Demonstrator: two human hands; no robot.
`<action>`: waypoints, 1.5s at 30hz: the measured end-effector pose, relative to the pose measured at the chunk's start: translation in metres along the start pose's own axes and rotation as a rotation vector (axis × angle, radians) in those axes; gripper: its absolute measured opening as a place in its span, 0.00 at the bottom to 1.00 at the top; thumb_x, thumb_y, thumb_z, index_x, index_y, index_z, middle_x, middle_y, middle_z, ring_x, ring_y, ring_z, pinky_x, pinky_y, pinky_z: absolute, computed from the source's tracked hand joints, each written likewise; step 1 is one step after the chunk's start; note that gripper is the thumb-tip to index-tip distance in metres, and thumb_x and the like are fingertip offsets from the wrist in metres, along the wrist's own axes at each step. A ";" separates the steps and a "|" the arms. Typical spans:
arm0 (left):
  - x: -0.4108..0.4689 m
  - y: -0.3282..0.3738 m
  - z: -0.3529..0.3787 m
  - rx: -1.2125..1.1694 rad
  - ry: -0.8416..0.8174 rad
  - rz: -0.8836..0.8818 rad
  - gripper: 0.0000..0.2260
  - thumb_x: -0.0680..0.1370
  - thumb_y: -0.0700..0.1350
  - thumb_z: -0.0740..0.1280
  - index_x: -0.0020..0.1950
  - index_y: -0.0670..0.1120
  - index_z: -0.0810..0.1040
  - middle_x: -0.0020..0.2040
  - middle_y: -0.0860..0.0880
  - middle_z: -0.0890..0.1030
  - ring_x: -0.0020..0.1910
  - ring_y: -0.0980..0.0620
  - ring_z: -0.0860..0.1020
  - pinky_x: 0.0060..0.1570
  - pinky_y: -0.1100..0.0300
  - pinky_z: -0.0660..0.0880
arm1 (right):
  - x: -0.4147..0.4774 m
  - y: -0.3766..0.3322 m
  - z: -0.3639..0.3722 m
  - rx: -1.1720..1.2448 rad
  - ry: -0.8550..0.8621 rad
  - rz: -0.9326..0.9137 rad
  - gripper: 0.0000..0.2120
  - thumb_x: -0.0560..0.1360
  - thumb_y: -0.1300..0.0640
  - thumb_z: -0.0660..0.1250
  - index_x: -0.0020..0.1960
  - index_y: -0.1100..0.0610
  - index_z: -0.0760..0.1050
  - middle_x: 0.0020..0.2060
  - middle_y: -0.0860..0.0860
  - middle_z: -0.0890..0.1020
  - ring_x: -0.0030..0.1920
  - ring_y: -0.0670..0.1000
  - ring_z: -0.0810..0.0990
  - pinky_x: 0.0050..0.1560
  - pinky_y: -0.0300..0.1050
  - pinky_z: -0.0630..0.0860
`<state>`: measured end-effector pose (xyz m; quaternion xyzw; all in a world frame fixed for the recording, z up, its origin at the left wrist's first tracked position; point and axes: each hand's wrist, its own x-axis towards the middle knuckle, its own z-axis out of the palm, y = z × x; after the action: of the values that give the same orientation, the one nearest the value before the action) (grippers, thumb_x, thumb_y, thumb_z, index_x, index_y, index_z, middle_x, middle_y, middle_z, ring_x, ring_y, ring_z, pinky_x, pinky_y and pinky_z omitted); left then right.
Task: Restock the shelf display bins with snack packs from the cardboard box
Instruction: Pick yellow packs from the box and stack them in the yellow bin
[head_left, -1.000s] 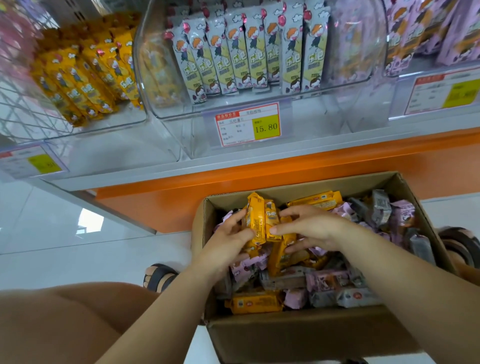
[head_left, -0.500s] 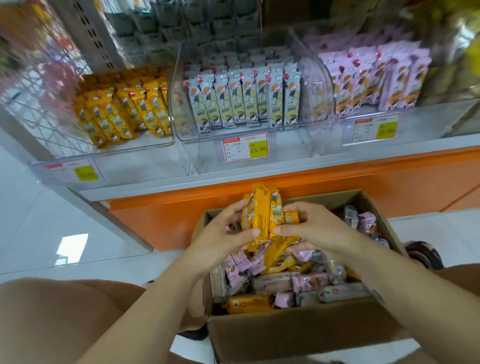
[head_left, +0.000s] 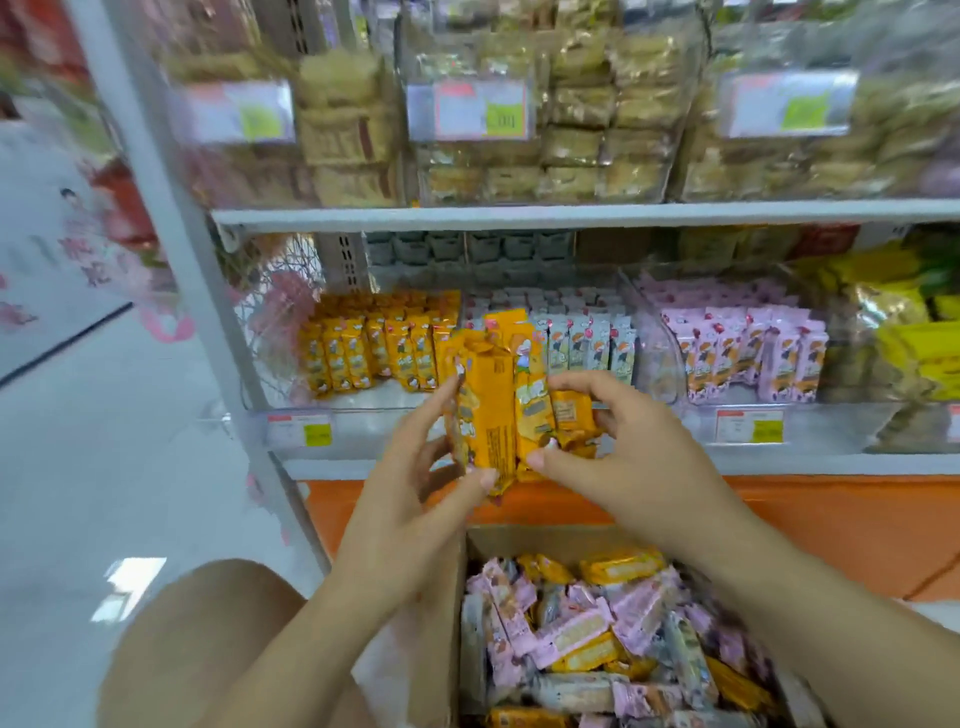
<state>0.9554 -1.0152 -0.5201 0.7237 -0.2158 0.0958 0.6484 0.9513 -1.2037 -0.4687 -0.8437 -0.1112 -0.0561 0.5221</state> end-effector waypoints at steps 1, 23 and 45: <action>0.006 0.003 -0.007 0.008 0.026 0.025 0.29 0.73 0.47 0.69 0.68 0.71 0.65 0.65 0.67 0.72 0.60 0.59 0.77 0.55 0.64 0.75 | 0.010 -0.007 0.004 -0.009 0.008 -0.041 0.20 0.69 0.56 0.75 0.52 0.38 0.70 0.46 0.38 0.80 0.47 0.31 0.76 0.44 0.23 0.71; 0.160 -0.085 -0.165 0.174 -0.313 -0.612 0.20 0.79 0.39 0.64 0.62 0.63 0.70 0.53 0.54 0.79 0.50 0.52 0.81 0.48 0.61 0.80 | 0.205 -0.005 0.100 -0.780 -0.568 -0.007 0.15 0.79 0.54 0.62 0.64 0.56 0.67 0.52 0.53 0.76 0.49 0.51 0.77 0.43 0.45 0.74; 0.178 -0.140 -0.154 0.461 -0.654 -0.654 0.24 0.74 0.43 0.71 0.70 0.51 0.71 0.56 0.53 0.80 0.55 0.54 0.79 0.55 0.63 0.74 | 0.248 0.003 0.135 -1.096 -0.691 -0.159 0.11 0.79 0.51 0.60 0.52 0.52 0.80 0.50 0.49 0.81 0.52 0.50 0.77 0.56 0.47 0.71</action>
<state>1.1959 -0.8889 -0.5496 0.8695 -0.1430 -0.2981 0.3670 1.1895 -1.0525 -0.4800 -0.9463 -0.2901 0.1313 -0.0555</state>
